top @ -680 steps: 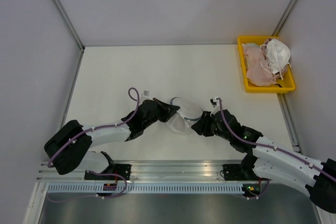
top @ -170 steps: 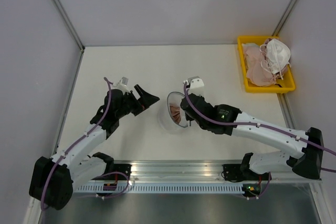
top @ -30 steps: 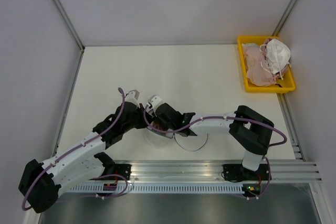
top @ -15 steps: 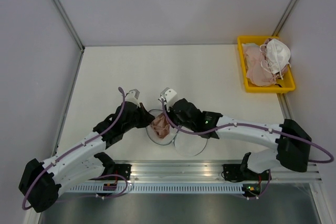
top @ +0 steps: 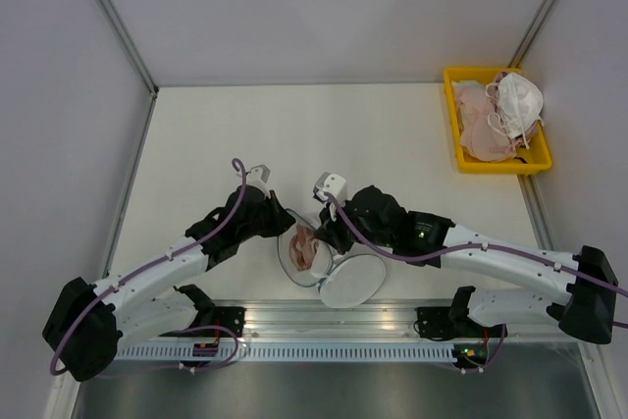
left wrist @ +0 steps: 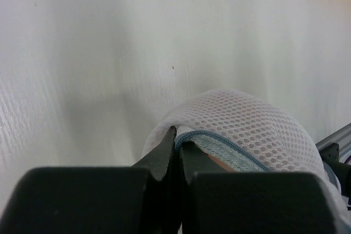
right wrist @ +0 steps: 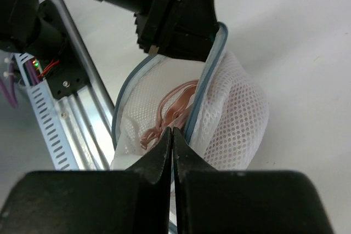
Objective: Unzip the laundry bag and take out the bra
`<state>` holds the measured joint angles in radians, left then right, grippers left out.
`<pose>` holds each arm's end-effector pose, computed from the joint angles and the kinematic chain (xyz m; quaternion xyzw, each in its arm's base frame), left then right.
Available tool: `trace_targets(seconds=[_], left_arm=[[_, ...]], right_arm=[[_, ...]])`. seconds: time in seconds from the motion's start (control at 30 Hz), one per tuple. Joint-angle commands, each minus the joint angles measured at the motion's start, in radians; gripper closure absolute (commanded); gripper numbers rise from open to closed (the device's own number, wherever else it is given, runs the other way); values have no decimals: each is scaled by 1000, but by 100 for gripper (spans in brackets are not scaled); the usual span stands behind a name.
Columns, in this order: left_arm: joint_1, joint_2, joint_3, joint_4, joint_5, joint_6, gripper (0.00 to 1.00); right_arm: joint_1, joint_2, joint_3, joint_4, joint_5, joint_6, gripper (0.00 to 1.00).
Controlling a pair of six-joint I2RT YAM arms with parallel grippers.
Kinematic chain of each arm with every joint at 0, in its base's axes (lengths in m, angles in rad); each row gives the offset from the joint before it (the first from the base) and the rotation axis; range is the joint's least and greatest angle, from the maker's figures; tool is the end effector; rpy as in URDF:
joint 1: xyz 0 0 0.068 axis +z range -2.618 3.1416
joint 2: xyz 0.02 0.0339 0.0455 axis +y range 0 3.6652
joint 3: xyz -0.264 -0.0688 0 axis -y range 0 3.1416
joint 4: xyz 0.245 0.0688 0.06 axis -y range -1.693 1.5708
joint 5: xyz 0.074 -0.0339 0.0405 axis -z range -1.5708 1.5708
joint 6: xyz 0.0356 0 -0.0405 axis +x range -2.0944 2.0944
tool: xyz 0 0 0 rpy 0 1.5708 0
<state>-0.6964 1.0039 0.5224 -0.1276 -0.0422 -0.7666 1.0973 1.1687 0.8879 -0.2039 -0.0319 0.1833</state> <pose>0.1644 -0.1355 0.2132 -0.0409 0.8855 -0.2950 0.3566 0.1201 0.2370 0.2951 -0.3851 0.7645 0.3196 0.4062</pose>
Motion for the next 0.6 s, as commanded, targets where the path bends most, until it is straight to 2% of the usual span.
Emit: trace_targets(seconds=[0.0, 0.17, 0.3, 0.5, 0.57], left_arm=[[-3, 13, 41, 46, 8, -25, 98], [-2, 21, 42, 54, 11, -30, 98], [-2, 27, 50, 66, 21, -36, 98], [-2, 54, 71, 88, 38, -43, 98], [-2, 64, 86, 91, 38, -45, 98]], right_arm=[[-1, -58, -9, 17, -141, 5, 100], [-2, -70, -7, -31, -227, -11, 99], [-2, -44, -23, -37, -215, -4, 100], [-1, 46, -59, 78, -290, 22, 100], [-2, 103, -60, 119, -359, 31, 99]])
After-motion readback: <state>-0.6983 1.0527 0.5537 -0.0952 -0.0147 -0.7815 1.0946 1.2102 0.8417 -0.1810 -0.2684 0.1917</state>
